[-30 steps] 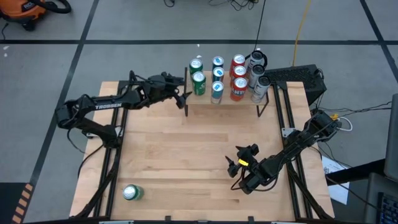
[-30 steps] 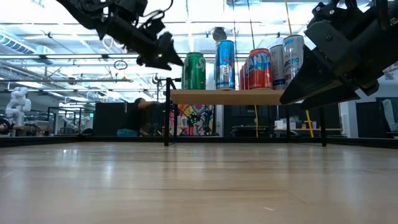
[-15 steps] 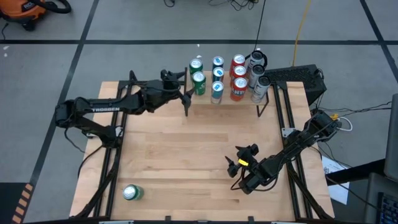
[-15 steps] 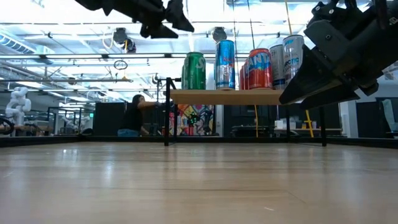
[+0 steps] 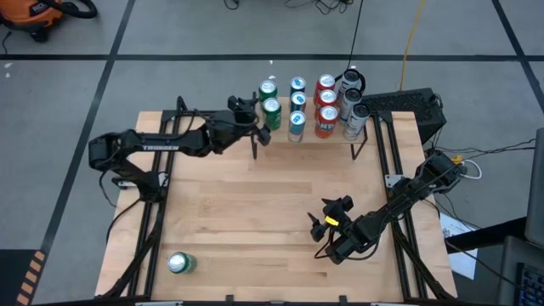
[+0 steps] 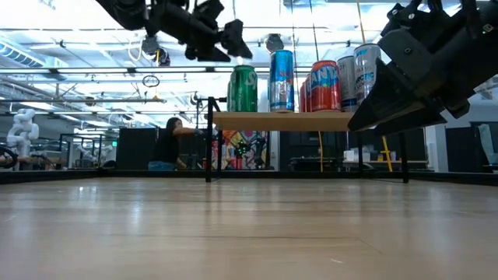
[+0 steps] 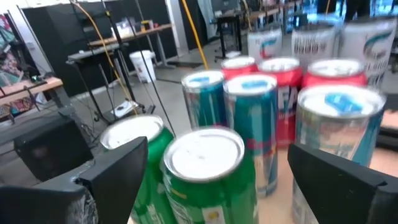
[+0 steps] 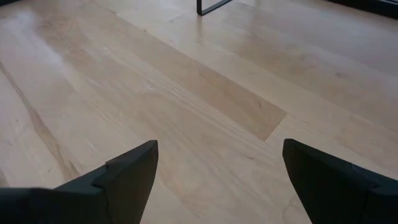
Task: Place canned beverage on shelf
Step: Put the right green soda can on the shelf aligned with the other green soda can
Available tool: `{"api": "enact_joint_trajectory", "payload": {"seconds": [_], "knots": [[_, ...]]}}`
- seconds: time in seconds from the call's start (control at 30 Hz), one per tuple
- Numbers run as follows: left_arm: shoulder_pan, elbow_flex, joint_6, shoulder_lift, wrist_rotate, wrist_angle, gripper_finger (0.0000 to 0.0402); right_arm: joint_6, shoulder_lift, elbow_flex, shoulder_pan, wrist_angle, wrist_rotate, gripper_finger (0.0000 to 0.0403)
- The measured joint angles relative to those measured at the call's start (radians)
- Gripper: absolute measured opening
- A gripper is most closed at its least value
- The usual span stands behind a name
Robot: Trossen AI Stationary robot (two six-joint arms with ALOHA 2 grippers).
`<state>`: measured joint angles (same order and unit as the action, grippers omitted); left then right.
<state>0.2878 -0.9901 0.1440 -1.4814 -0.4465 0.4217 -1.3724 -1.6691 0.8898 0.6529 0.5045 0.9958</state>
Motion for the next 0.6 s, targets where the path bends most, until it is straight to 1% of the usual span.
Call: {"api": "enact_joint_trajectory", "payload": {"seconds": [0.37, 0.6], "knots": [[-0.002, 0.000, -0.004, -0.098, -0.013, 0.047, 0.0386, 0.000, 0.000, 0.000, 0.000, 0.000, -0.002, 0.0334], [0.017, 0.000, -0.005, -0.114, -0.034, 0.038, 0.0386, 0.000, 0.000, 0.000, 0.000, 0.000, -0.003, 0.0334]]}}
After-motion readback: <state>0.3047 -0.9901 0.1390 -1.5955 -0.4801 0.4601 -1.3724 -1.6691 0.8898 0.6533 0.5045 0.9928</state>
